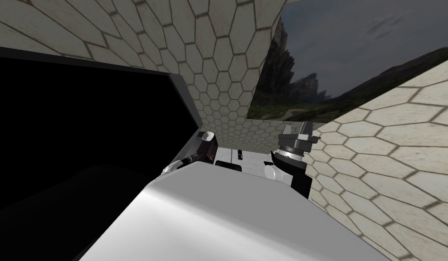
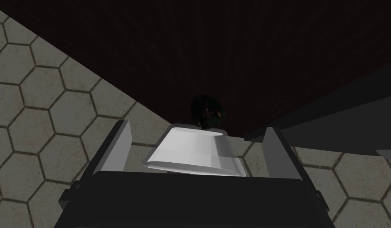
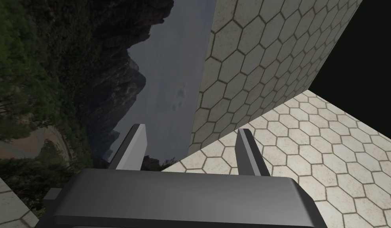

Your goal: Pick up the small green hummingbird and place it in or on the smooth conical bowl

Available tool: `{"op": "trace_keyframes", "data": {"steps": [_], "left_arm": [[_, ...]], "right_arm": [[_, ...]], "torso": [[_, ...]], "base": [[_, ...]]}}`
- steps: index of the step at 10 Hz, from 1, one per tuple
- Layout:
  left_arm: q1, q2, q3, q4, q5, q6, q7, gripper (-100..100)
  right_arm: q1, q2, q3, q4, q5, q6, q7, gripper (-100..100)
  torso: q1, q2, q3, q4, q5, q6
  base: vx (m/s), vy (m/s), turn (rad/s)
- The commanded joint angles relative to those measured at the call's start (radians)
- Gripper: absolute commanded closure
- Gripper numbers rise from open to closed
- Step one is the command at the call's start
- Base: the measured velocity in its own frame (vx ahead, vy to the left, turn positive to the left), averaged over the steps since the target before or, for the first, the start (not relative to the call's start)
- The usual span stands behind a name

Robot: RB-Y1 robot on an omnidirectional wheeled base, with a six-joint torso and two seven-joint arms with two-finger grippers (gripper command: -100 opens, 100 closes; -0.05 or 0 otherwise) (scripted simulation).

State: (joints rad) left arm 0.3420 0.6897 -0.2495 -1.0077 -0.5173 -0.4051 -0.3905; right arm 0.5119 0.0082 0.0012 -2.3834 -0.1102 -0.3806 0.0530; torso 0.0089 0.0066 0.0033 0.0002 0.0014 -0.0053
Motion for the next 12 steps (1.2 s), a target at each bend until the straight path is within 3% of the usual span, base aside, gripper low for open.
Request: {"op": "trace_keyframes", "data": {"steps": [1,3,4,8,9,10,12], "left_arm": [[-0.018,-0.028,-0.001,0.024,-0.005,0.015,-0.016,-100],[-0.03,-0.043,0.002,0.049,-0.007,0.008,-0.026,-100],[-0.032,-0.045,0.002,0.052,-0.007,0.009,-0.03,100],[-0.032,-0.045,0.004,0.051,-0.007,0.01,-0.03,100],[-0.032,-0.045,0.003,0.051,-0.007,0.01,-0.03,0],[-0.015,-0.023,-0.001,0.02,-0.004,0.013,-0.014,100],[-0.015,-0.021,0.0,0.022,-0.004,0.007,-0.015,100]], "right_arm": [[0.0,0.0,0.0,0.0,0.0,0.0,0.0,0],[0.0,0.0,0.0,0.0,0.0,0.0,0.0,0],[0.0,0.0,0.0,0.0,0.0,0.0,0.0,0],[0.0,0.0,0.0,0.0,0.0,0.0,0.0,0],[0.0,0.0,0.0,0.0,0.0,0.0,0.0,0],[0.0,0.0,0.0,0.0,0.0,0.0,0.0,0],[0.0,0.0,0.0,0.0,0.0,0.0,0.0,0]], "torso": [[0.0,0.0,0.0,0.0,0.0,0.0],[0.001,-0.005,-0.003,-0.001,0.0,0.0],[0.001,-0.004,-0.002,-0.001,0.0,0.0],[0.0,-0.002,-0.002,-0.001,0.0,0.001],[0.0,-0.002,-0.002,-0.001,0.0,0.001],[0.0,-0.002,-0.002,-0.001,0.0,0.001],[0.0,0.0,-0.001,-0.001,0.0,-0.001]], "base": [[0.027,0.015,-0.082],[0.047,0.013,-0.053],[0.0,0.0,0.0],[0.001,0.001,0.002],[0.0,0.0,0.0],[-0.014,-0.005,0.049],[-0.026,-0.007,0.048]]}}
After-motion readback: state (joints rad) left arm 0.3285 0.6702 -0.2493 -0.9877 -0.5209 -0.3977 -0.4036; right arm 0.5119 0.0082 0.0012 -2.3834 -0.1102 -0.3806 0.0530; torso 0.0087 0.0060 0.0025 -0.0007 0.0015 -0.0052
